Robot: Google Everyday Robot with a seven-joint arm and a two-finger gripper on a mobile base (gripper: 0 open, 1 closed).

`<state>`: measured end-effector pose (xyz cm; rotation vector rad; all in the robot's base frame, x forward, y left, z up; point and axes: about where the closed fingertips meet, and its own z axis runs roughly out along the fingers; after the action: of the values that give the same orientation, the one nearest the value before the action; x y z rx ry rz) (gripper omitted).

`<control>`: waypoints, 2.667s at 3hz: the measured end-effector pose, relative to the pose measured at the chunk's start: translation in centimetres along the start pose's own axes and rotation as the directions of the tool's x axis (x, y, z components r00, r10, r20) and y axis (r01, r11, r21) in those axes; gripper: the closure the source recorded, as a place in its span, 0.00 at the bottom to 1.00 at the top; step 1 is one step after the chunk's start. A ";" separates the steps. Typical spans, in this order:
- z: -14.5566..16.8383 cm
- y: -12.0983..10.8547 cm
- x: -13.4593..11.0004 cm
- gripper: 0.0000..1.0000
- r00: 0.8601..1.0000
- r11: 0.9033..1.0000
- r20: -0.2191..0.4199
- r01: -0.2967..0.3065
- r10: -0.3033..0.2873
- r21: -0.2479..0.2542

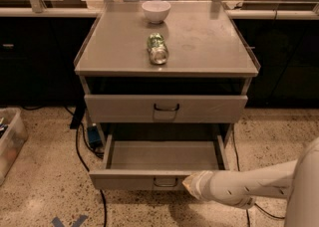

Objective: Close middle drawer

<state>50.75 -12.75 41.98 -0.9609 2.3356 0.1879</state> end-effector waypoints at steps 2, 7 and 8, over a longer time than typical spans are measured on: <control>-0.7 0.1 4.8 1.00 0.978 0.983 -0.197 0.102 -0.070 0.154; 1.1 0.6 1.5 1.00 0.979 0.983 0.090 -0.184 0.184 -0.004; 1.1 0.6 1.6 1.00 0.979 0.983 0.089 -0.184 0.184 -0.004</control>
Offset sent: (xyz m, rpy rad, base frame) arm 0.0312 -0.0122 0.0097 -0.5352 -0.3691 -0.1729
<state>50.03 -12.87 40.12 -0.7179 2.3397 0.2934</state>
